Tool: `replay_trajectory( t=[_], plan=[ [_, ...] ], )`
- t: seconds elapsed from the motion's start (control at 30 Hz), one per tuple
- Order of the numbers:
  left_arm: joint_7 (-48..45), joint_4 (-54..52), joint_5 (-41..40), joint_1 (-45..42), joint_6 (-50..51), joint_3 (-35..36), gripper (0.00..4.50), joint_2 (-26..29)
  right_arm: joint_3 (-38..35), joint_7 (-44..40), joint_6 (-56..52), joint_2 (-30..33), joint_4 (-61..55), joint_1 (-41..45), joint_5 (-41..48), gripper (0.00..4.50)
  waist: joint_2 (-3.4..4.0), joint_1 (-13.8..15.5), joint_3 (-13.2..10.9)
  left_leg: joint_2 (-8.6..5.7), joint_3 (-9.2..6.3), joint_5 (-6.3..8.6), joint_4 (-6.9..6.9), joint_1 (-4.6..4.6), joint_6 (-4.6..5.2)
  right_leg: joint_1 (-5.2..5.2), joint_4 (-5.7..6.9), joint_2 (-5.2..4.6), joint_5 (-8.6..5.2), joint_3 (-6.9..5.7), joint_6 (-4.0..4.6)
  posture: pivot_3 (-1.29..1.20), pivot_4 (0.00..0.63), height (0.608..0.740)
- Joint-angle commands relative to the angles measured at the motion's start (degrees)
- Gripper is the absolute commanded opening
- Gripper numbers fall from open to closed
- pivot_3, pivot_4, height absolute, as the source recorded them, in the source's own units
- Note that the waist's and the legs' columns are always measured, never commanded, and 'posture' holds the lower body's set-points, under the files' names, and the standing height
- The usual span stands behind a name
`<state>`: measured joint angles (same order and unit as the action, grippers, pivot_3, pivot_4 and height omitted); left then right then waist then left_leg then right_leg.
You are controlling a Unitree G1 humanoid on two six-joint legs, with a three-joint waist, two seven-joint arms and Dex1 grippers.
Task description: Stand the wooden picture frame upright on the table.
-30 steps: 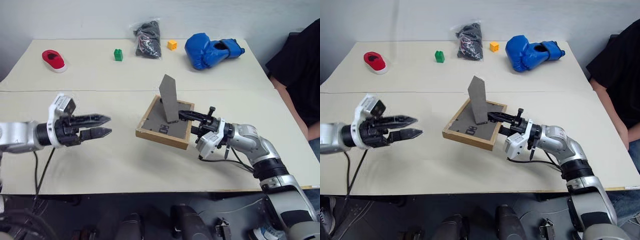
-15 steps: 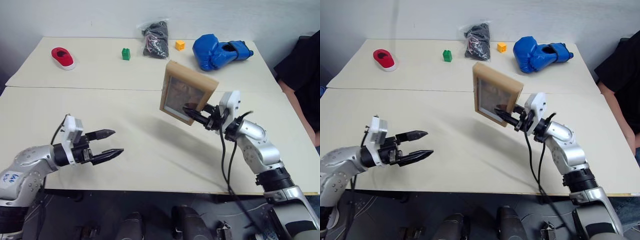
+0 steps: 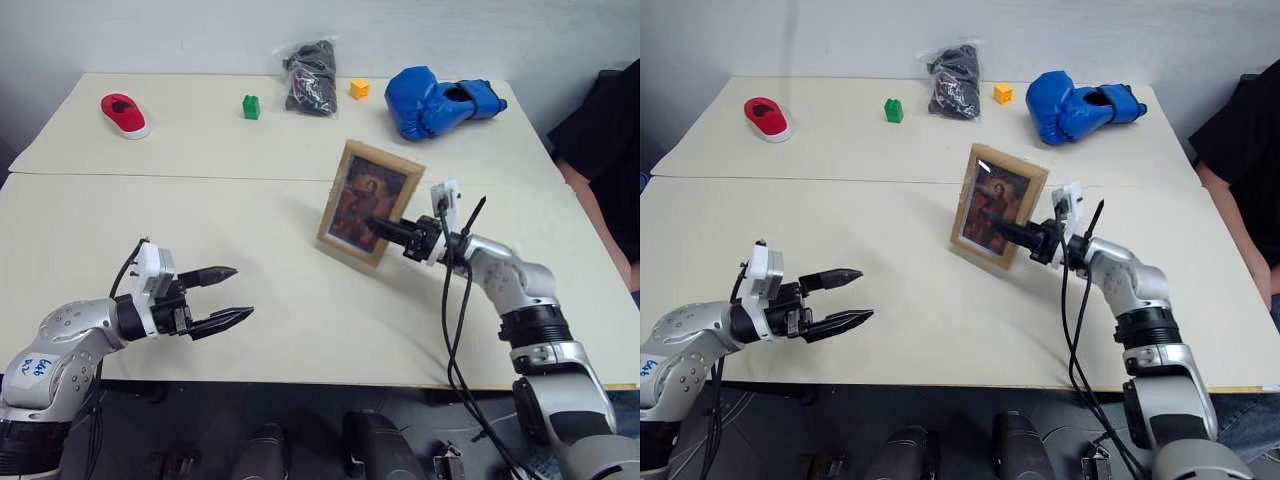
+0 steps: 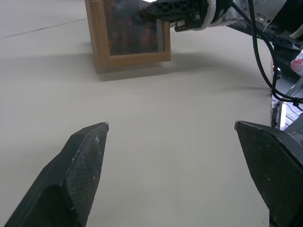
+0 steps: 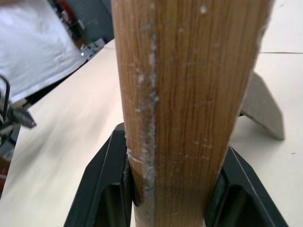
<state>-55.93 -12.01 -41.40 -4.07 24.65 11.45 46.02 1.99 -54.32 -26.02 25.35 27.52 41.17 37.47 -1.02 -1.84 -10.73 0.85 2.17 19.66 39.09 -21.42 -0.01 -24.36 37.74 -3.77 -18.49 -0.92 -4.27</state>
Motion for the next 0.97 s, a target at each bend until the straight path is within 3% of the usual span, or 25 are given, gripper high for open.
replay_trajectory(
  t=[0.03, 0.3, 0.63, 0.7, 0.8, 0.97],
  plan=[
    [-0.47, -0.78, 0.11, 0.37, -0.04, 2.14, 4.50, -0.17, -0.56, -0.47, 0.73, -1.61, 1.31, -1.69, -2.96, 1.31, 0.00, -0.10, 0.00, 0.00, 0.00, 0.00, 0.00, 0.01, 0.00, 0.00, 0.01, 0.00, 0.00, 0.01, 0.00, 0.00, 0.150, 0.740],
    [-0.65, -1.89, 0.32, 0.58, 0.88, 2.95, 4.50, 0.35, -2.06, 0.22, 2.06, -2.77, 1.45, -2.65, -7.21, 1.31, -0.04, -0.26, 0.03, 0.00, -0.01, 0.00, -0.01, 0.12, -0.01, 0.08, 0.00, 0.00, 0.00, 0.00, 0.00, 0.00, 0.150, 0.740],
    [-2.41, 0.72, 4.54, 2.93, -2.37, 4.45, 4.50, 1.11, -3.86, -5.54, 11.04, 2.24, -10.82, -10.11, -11.38, 4.48, -0.04, 0.11, 0.03, -0.01, -0.01, 0.00, -0.06, -0.03, -0.01, -0.02, -0.02, 0.00, 0.00, -0.01, 0.00, 0.00, 0.150, 0.740],
    [-3.06, 1.76, 6.02, 4.76, -4.01, 5.56, 4.50, 1.47, -5.03, -8.48, 13.82, 5.66, -12.91, -13.34, -11.75, 4.48, -0.04, 0.16, 0.03, -0.01, -0.01, 0.00, -0.07, -0.03, -0.01, -0.02, -0.03, 0.00, 0.00, -0.01, 0.00, 0.00, 0.150, 0.740],
    [-3.78, 4.44, 9.55, 8.38, -9.66, 8.34, 4.50, 1.46, -8.43, -14.93, 29.74, 12.70, -15.35, -21.61, -15.15, 4.48, -0.04, 0.50, 0.03, -0.01, -0.03, 0.04, -0.12, -0.02, 0.04, 0.02, -0.14, 0.00, 0.00, -0.05, 0.00, 0.00, 0.150, 0.740],
    [-0.49, 7.86, 16.77, 9.73, -18.74, 10.23, 4.50, 0.46, -12.12, -20.21, 48.68, 17.55, -17.35, -32.34, -17.41, 4.48, -0.03, 0.21, 0.02, -0.03, 0.04, 0.12, -0.12, 0.29, 0.18, 0.32, -0.38, -0.01, 0.00, -0.03, 0.00, 0.00, 0.150, 0.740]
  ],
)
